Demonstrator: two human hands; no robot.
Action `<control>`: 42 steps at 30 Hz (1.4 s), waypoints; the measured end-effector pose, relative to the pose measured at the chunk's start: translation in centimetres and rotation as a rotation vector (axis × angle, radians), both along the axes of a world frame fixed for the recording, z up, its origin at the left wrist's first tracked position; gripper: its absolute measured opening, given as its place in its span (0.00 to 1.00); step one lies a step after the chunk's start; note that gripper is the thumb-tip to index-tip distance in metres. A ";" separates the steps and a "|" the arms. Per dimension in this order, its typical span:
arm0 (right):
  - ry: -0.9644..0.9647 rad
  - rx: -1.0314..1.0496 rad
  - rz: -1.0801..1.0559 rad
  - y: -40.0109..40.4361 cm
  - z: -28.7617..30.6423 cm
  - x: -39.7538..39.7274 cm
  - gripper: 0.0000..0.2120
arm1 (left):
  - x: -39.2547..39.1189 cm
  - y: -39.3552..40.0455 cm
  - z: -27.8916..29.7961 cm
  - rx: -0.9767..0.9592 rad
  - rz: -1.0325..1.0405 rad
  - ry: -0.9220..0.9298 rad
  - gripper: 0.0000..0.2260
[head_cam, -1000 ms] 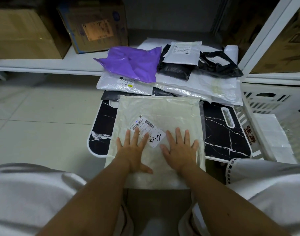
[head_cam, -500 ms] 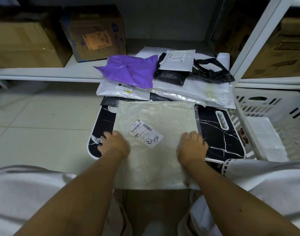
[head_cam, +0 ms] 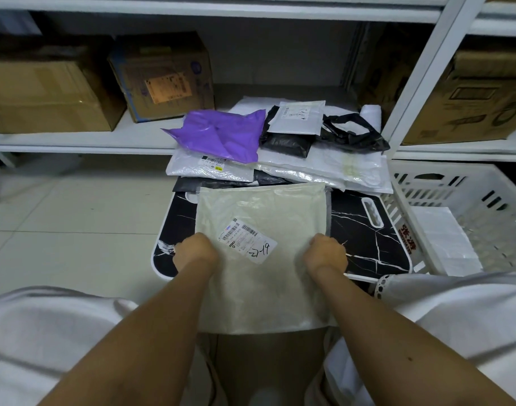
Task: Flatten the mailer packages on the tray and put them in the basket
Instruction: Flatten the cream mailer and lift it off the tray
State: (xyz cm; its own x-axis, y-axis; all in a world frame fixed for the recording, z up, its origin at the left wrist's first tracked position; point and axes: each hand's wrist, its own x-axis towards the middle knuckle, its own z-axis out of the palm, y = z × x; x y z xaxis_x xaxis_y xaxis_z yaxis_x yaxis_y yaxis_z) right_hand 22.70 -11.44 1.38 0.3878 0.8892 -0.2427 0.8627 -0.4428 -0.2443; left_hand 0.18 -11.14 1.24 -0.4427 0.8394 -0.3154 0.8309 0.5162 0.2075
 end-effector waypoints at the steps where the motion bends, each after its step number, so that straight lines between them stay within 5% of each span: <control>1: -0.015 0.013 0.008 -0.1 0.3 -0.4 0.15 | 0.1 -0.2 0.3 0.012 -0.005 0.015 0.13; 16: -0.177 0.353 0.217 -0.9 6.7 -1.9 0.14 | 0.1 -2.0 8.1 0.316 0.008 0.219 0.12; 23: -0.339 0.303 0.121 2.4 12.5 2.7 0.11 | 4.9 0.5 13.8 0.433 -0.075 0.153 0.13; 31: -0.434 0.163 -0.036 6.2 16.3 14.4 0.12 | 16.8 5.7 16.8 0.487 -0.387 0.134 0.12; 42: -0.419 -0.002 -0.362 6.3 11.5 32.5 0.13 | 35.7 8.1 12.4 0.313 -0.871 0.031 0.12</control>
State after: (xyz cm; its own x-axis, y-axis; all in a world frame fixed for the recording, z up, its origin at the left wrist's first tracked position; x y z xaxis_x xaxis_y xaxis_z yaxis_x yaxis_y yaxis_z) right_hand 55.22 -5.17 12.90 0.7321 0.6812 -0.0037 0.6787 -0.7291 0.0882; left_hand 35.87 -3.07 13.64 0.3802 0.9247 -0.0170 0.9070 -0.3692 0.2028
